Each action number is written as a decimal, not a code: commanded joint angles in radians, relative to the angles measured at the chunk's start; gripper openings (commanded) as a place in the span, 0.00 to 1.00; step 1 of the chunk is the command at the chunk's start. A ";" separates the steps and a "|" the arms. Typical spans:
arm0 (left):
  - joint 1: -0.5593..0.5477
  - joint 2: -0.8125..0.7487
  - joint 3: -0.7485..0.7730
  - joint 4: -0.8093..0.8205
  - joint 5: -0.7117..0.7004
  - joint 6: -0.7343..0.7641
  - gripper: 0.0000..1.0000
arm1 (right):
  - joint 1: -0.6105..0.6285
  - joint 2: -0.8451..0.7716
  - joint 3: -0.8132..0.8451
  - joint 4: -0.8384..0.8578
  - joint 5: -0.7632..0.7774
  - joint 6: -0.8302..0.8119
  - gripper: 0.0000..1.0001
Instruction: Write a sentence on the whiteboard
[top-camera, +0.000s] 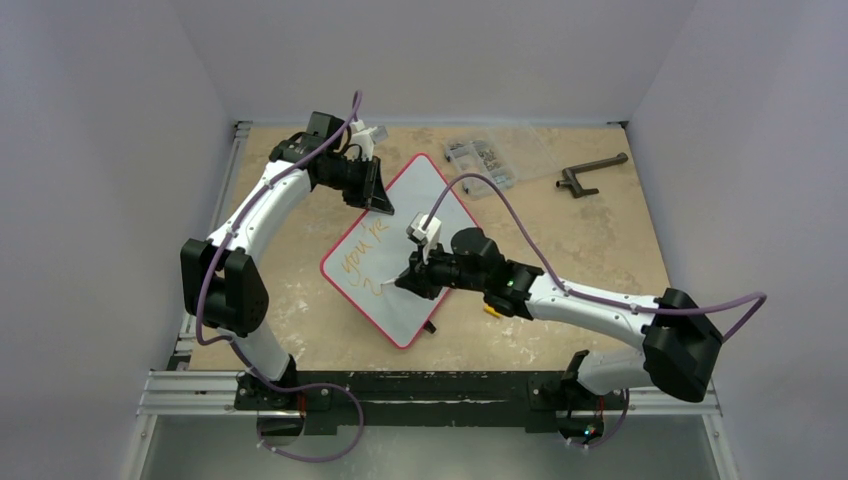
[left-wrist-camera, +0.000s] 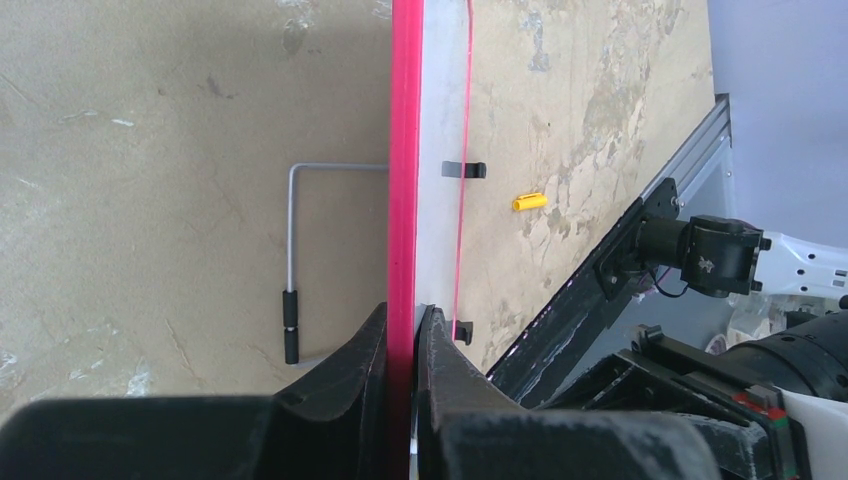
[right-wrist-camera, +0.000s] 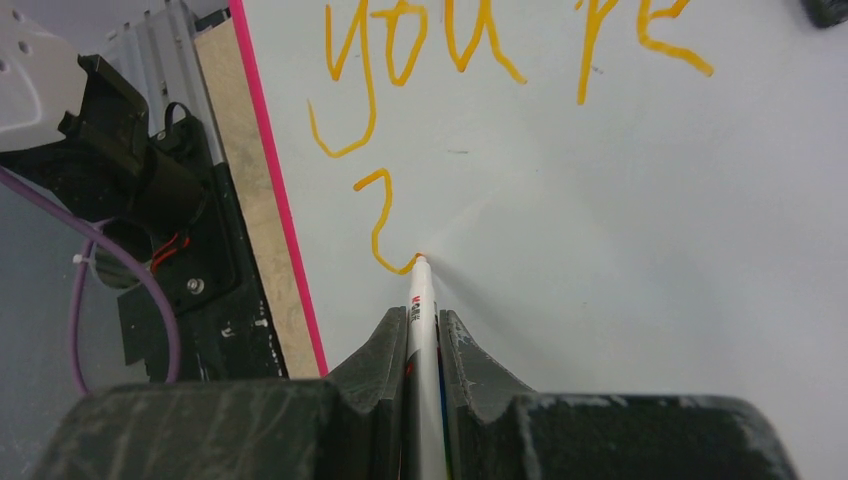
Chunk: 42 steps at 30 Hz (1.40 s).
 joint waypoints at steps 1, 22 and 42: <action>-0.004 -0.001 -0.003 -0.033 -0.186 0.029 0.00 | -0.007 0.013 0.068 -0.009 0.111 -0.037 0.00; -0.004 -0.004 -0.001 -0.033 -0.178 0.028 0.00 | -0.006 0.013 0.129 0.099 -0.104 0.017 0.00; -0.004 -0.009 -0.003 -0.034 -0.180 0.028 0.00 | -0.005 0.061 0.092 0.100 -0.058 0.018 0.00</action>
